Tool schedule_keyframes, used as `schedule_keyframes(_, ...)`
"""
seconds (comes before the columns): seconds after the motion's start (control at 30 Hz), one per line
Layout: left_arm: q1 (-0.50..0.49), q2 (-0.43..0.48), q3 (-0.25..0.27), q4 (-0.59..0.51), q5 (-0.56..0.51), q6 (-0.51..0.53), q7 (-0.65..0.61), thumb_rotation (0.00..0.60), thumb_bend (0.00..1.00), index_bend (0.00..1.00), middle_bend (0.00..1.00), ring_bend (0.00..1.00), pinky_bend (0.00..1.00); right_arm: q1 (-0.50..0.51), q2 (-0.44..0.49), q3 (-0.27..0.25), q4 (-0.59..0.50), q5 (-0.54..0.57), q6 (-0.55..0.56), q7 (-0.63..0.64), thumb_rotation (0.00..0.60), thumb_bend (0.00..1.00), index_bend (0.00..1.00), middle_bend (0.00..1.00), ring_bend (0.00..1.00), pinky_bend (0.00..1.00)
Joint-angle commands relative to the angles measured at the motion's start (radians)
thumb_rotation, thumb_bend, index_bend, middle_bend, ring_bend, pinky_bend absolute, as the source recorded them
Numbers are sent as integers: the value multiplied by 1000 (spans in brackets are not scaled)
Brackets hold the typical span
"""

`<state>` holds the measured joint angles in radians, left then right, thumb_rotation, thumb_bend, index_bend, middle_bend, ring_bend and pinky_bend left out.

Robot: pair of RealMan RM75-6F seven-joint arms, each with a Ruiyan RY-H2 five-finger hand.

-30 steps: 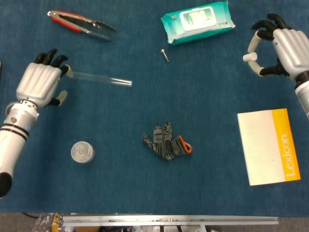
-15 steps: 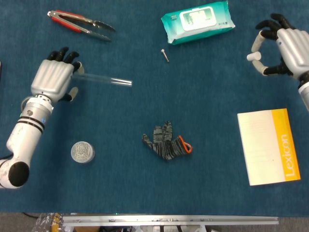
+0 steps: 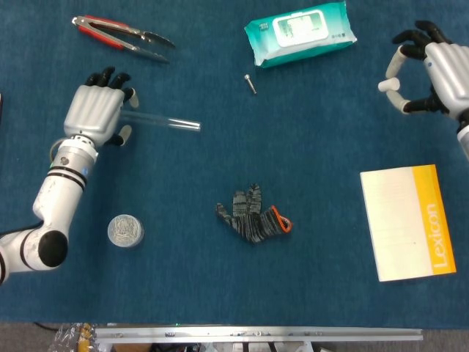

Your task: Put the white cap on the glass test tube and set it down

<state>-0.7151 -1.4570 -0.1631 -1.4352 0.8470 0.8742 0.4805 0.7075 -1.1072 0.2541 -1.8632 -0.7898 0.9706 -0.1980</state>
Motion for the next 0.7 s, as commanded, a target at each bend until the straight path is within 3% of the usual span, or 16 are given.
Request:
schedule_keyframes(0.03,-12,-23,1,21,-19,-2,5,600,340,364,135,10,74,-1,2,-2,3,-1,-2,5,600,317,583,254,71,234)
schedule_keyframes(0.7,-58,-156,2,168,-129,4,42,600,340,397,152,10,74,-14,16,-8,28,-15,-23,53,600,317,583,254,71,235)
